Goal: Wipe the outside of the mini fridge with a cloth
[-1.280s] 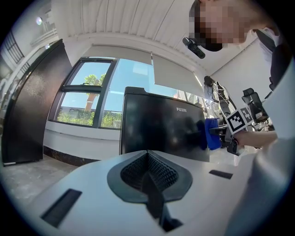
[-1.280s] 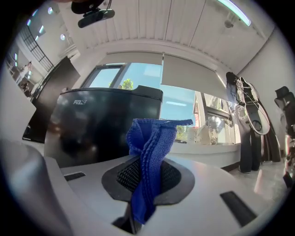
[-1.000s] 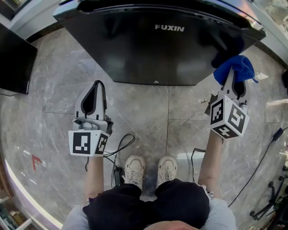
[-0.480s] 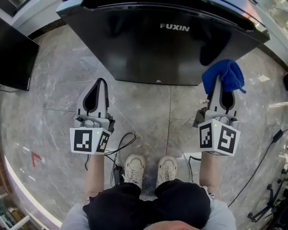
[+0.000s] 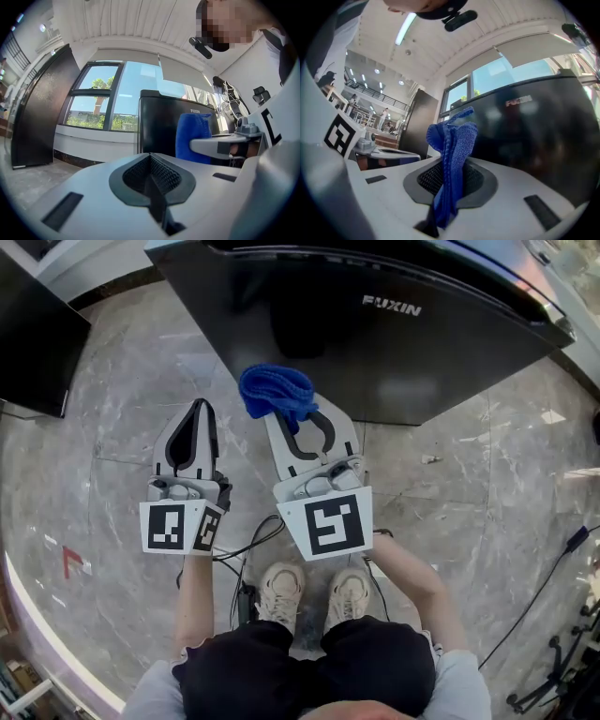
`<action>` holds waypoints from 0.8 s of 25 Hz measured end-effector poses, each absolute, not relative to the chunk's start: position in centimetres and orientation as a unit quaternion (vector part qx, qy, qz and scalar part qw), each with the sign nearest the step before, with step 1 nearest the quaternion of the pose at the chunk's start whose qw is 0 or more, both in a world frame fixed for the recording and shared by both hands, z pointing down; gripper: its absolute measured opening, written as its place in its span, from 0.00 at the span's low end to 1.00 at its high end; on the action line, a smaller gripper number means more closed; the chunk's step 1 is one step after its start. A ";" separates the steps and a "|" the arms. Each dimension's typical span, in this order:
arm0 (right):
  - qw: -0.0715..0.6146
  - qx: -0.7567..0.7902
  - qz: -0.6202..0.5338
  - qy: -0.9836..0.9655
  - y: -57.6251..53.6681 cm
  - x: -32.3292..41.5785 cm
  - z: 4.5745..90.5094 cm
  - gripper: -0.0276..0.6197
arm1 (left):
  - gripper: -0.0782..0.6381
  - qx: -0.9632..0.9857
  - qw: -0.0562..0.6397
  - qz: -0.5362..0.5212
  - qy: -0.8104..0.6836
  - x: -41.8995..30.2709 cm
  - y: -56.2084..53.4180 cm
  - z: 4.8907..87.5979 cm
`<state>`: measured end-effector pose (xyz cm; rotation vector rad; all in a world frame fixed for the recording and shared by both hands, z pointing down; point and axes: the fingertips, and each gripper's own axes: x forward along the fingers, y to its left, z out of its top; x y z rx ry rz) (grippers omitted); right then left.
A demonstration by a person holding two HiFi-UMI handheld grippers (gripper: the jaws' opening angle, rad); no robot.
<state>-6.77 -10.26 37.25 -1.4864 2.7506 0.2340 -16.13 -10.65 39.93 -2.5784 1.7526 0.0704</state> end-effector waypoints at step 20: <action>-0.051 -0.514 0.067 0.854 -16.3 -12.7 41.8 0.16 | 0.12 -0.820 -0.006 0.025 0.571 -18.9 -11.0 41.2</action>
